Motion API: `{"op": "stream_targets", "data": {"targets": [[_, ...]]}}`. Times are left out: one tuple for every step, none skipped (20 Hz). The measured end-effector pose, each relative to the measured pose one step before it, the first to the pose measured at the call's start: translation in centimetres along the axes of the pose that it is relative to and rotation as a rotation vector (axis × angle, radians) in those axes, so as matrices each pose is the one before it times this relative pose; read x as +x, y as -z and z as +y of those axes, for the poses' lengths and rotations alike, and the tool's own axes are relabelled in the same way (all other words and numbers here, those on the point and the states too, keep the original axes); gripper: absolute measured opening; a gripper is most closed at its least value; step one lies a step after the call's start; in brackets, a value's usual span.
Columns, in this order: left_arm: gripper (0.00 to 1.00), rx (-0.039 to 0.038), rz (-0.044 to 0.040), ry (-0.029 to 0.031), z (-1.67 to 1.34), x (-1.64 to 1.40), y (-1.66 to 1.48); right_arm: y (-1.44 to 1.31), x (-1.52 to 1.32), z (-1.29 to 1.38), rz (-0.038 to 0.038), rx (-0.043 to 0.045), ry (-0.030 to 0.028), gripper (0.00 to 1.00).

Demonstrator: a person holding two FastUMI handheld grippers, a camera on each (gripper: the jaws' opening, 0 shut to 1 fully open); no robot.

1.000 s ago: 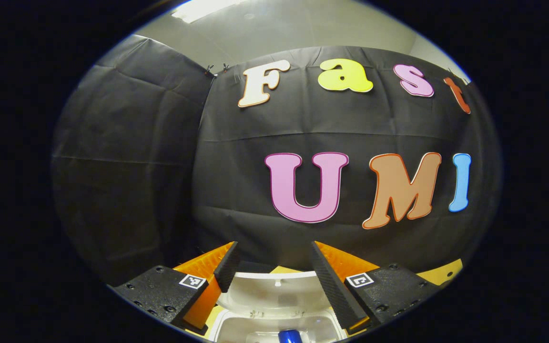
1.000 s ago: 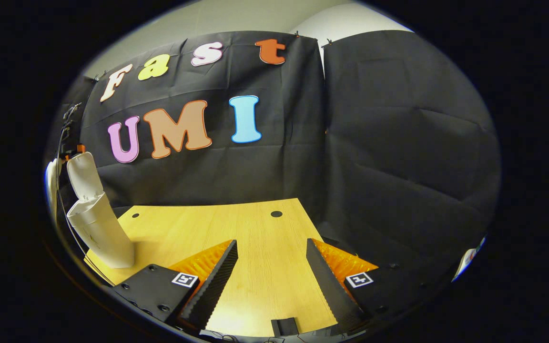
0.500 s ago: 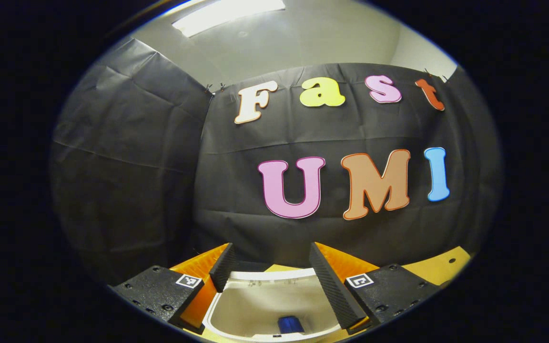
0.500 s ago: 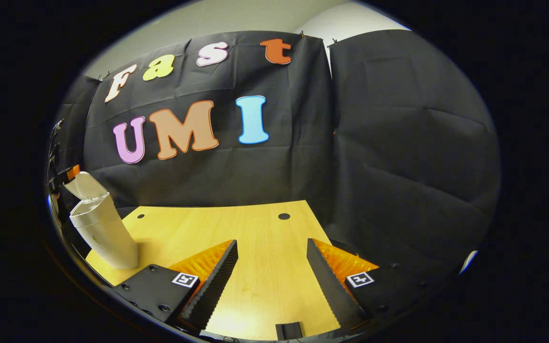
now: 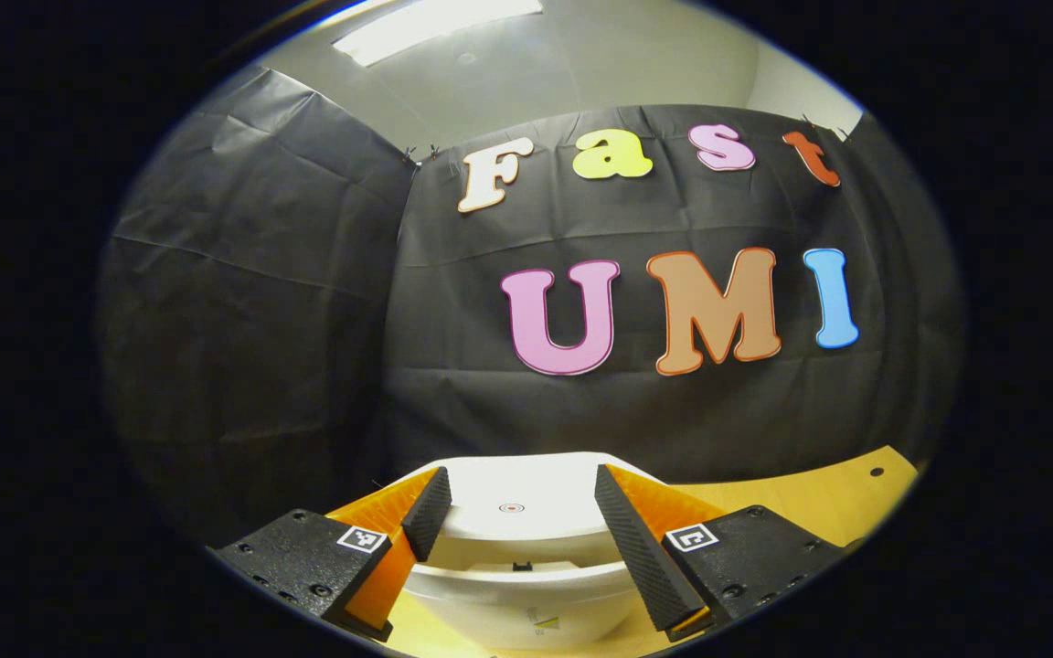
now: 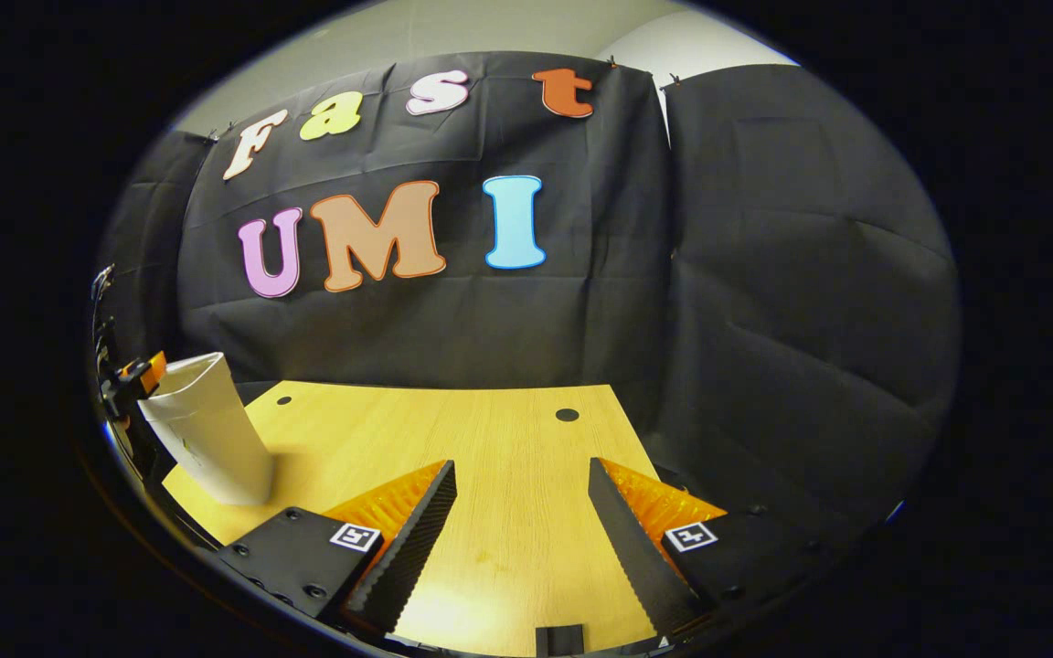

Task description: Press the lid of the desktop garbage bin to open it, pick up the crumpled paper on the desktop and throw it into the bin, then pick up the pop can on the desktop and drop it into the bin, and finally close the garbage bin lid.

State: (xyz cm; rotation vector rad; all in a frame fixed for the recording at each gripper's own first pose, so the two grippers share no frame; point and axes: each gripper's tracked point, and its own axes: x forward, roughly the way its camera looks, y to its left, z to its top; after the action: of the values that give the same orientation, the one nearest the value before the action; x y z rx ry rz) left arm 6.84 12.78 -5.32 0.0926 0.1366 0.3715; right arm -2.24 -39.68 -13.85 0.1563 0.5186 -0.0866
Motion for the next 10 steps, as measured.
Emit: {"op": "stream_targets", "data": {"targets": [[0.93,-0.01145,0.03217,0.00263,-0.138,-0.042,1.017,-0.167,0.001,-0.013,-0.0019,0.00579,-0.00112,0.97],[0.93,-0.01134,0.02355,-0.00003,0.016,0.067,0.687,-0.155,0.065,-0.166,-0.00292,0.00404,0.00079,0.97],[0.93,-0.00633,0.0099,-0.00054,0.015,-0.078,0.257,0.05,0.028,-0.182,0.00034,0.00244,0.00167,0.99],[0.94,0.00447,-0.01943,0.00079,-0.134,-0.059,-0.514,0.041,0.058,-0.152,0.00263,0.00108,0.00188,0.97],[0.94,0.01372,0.01616,0.00083,0.01,-0.054,0.401,0.152,0.066,-0.048,0.00287,0.0008,0.00187,0.97],[0.93,0.02157,-0.01347,0.0015,-0.065,-0.092,-0.217,0.081,0.012,-0.086,0.00399,0.00182,0.00164,0.99],[0.94,0.0148,-0.01511,0.00137,-0.047,-0.127,0.218,0.256,0.068,-0.034,0.00413,0.00378,0.0014,0.97],[0.94,0.0033,-0.01086,-0.00341,0.058,-0.006,0.177,0.155,-0.011,-0.047,0.00441,0.00532,-0.00003,0.97],[0.94,0.00189,-0.00833,-0.00372,0.026,0.027,-0.091,0.295,0.07,0.01,0.00513,0.00613,-0.00038,0.97],[0.94,0.00693,0.00136,-0.00494,-0.053,0.074,0.226,0.15,-0.088,-0.014,0.00638,0.00603,-0.00089,0.97]]}}
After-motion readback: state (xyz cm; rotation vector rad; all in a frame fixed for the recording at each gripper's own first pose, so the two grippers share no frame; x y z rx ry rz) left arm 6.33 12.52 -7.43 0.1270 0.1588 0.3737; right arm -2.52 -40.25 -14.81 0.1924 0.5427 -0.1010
